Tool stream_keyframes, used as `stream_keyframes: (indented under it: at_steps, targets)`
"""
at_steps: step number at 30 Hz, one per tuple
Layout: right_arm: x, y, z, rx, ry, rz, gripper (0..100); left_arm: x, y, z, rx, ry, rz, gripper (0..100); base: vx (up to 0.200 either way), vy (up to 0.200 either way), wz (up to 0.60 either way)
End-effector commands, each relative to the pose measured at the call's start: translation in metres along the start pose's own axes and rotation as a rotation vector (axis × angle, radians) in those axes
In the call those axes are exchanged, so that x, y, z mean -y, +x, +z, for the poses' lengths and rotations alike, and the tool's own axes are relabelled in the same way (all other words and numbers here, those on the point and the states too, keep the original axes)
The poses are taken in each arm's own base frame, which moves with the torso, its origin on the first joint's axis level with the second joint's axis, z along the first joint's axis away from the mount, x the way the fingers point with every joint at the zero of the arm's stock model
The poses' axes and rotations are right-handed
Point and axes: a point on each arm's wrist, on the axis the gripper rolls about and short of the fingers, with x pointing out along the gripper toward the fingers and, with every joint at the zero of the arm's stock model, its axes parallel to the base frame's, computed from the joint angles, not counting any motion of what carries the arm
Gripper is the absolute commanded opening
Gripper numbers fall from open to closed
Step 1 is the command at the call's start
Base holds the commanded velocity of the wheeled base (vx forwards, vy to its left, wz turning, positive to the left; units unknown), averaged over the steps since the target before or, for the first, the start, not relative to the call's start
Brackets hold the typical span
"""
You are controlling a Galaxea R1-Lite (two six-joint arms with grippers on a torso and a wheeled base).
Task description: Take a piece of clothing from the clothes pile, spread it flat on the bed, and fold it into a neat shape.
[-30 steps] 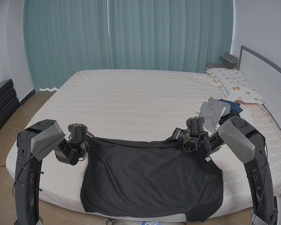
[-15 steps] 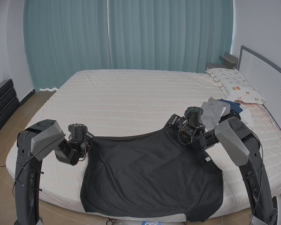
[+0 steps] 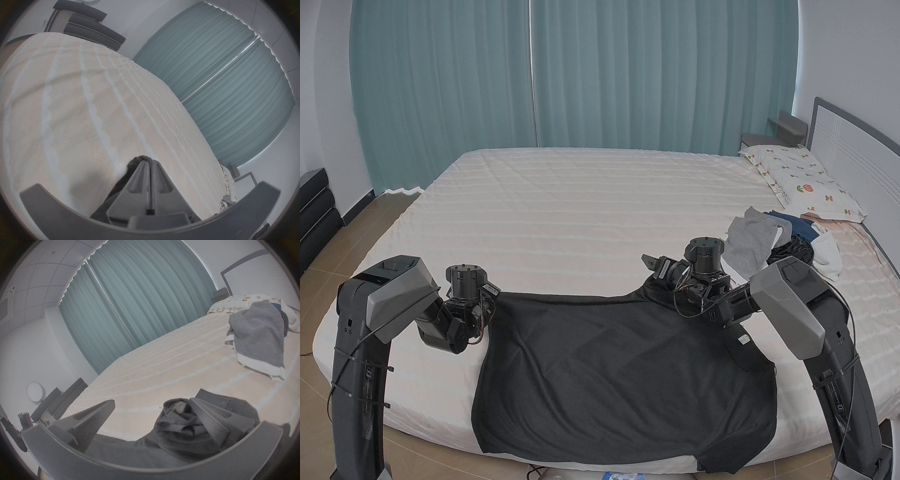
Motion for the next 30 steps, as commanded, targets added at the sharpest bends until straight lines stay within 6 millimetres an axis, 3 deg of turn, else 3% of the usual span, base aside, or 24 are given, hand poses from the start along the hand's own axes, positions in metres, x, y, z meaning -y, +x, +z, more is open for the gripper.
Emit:
stream_keyframes:
  at_steps: [1,3,4,9,15,19,30]
  targets:
    - [0.013,-0.016,0.032,0.015,0.009,-0.033,100,-0.001,0.001,0.0,0.0,-0.001,0.002,0,0.0,0.0,0.0]
    - [0.013,-0.016,0.032,0.015,0.009,-0.033,100,-0.001,0.001,0.0,0.0,-0.001,0.002,0,0.0,0.0,0.0]
    - [0.033,-0.023,0.04,0.005,0.019,-0.072,100,-0.001,0.001,0.0,0.001,-0.001,0.001,0,0.0,0.0,0.0]
    - [0.069,-0.032,0.044,-0.027,0.036,-0.138,100,-0.001,0.001,0.0,0.001,-0.001,0.001,0,0.0,0.0,0.0]
    - [0.093,-0.051,0.041,-0.102,0.037,-0.147,100,-0.001,0.001,0.0,0.0,-0.001,0.002,0,0.0,0.0,0.0]
    - [0.109,-0.05,0.034,-0.136,0.052,-0.143,100,-0.001,0.001,0.0,0.0,-0.001,0.002,0,0.0,0.0,0.0]
    - [0.123,-0.038,0.013,-0.173,0.059,-0.157,100,-0.001,0.001,0.0,0.0,-0.001,0.002,0,0.0,0.0,0.0]
